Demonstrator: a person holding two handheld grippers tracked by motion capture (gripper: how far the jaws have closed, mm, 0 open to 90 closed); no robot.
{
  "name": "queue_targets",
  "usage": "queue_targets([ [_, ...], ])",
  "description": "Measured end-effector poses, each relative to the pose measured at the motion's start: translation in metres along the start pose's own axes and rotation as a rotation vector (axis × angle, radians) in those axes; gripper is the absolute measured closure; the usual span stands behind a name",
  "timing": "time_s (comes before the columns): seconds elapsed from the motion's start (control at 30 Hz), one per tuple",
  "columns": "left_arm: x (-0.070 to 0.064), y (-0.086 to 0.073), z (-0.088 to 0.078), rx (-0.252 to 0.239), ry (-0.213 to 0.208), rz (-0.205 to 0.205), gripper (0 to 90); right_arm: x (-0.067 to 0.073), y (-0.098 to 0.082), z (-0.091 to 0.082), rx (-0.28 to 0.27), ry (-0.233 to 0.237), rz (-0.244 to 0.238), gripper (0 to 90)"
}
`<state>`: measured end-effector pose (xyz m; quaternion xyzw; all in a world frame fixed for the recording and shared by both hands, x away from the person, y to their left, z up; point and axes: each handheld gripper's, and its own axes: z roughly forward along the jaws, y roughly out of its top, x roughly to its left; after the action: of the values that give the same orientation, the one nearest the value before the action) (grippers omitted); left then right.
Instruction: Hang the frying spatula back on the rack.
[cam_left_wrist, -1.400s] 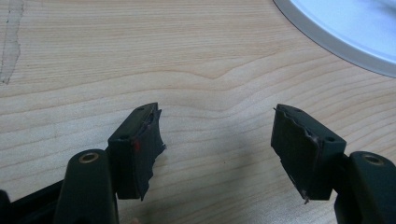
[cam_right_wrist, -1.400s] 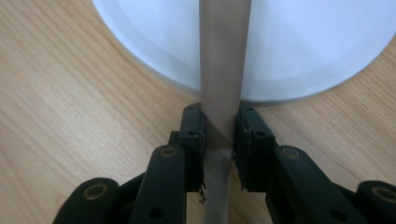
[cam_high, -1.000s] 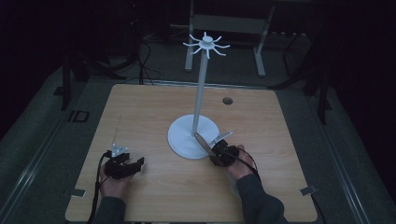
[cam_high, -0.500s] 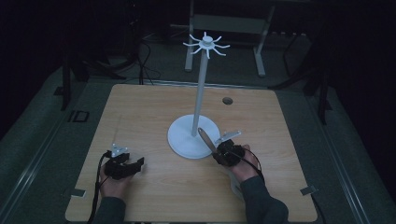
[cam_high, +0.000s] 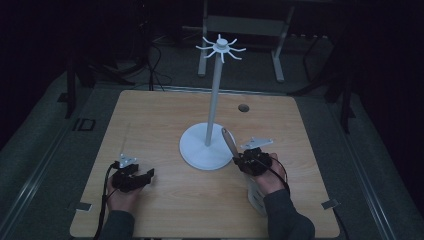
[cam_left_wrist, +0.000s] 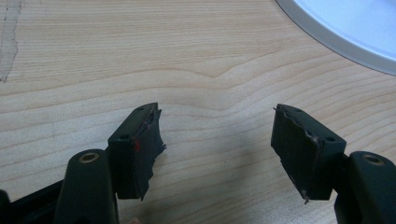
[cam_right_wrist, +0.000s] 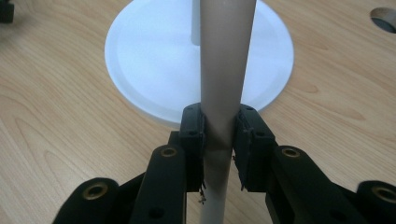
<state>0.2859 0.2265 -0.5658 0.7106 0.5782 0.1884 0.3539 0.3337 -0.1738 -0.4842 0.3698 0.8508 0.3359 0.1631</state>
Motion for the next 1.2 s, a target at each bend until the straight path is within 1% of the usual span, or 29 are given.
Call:
queue_targets([
  [0.13,0.001,0.0,0.0,0.001,0.001,0.0,33.3,-0.003,0.0,-0.005,-0.026,-0.006,0.009,74.4],
  [0.2,0.001,-0.001,0.0,0.0,0.001,-0.003,33.3,-0.004,0.0,-0.006,-0.031,-0.008,0.008,74.4],
  [0.3,0.002,-0.002,-0.001,-0.003,0.0,-0.006,33.3,-0.007,0.0,-0.012,-0.055,-0.01,0.018,74.4],
  [0.5,0.003,-0.002,-0.001,-0.006,-0.002,-0.016,33.3,-0.009,0.0,-0.017,-0.073,-0.015,0.027,74.4],
  [0.57,0.003,-0.001,-0.001,-0.01,-0.003,-0.021,33.3,-0.009,-0.001,-0.019,-0.079,-0.019,0.042,74.4],
  [0.7,0.001,0.0,0.002,-0.007,-0.007,-0.008,33.3,-0.009,-0.003,-0.023,-0.099,-0.015,0.051,74.4],
  [0.77,0.001,0.001,0.003,-0.007,-0.01,-0.008,33.4,-0.01,-0.003,-0.025,-0.103,-0.016,0.052,74.4],
  [0.8,0.0,0.002,0.003,-0.005,-0.011,-0.002,33.4,-0.011,-0.004,-0.031,-0.121,-0.026,0.059,74.4],
  [0.9,0.0,0.002,0.004,-0.005,-0.011,-0.003,33.4,-0.015,-0.006,-0.038,-0.143,-0.032,0.077,74.4],
  [0.93,0.0,0.002,0.004,-0.005,-0.011,-0.003,33.4,-0.015,-0.006,-0.038,-0.143,-0.032,0.077,74.4],
  [0.97,-0.001,0.002,0.004,-0.004,-0.011,0.0,33.4,-0.018,-0.007,-0.042,-0.154,-0.032,0.089,74.3],
  [1.07,-0.001,0.002,0.004,-0.002,-0.01,0.004,33.4,-0.021,-0.008,-0.046,-0.175,-0.038,0.102,74.4],
  [1.2,-0.001,0.002,0.004,-0.004,-0.009,0.003,33.4,-0.024,-0.009,-0.049,-0.187,-0.044,0.108,74.4],
])
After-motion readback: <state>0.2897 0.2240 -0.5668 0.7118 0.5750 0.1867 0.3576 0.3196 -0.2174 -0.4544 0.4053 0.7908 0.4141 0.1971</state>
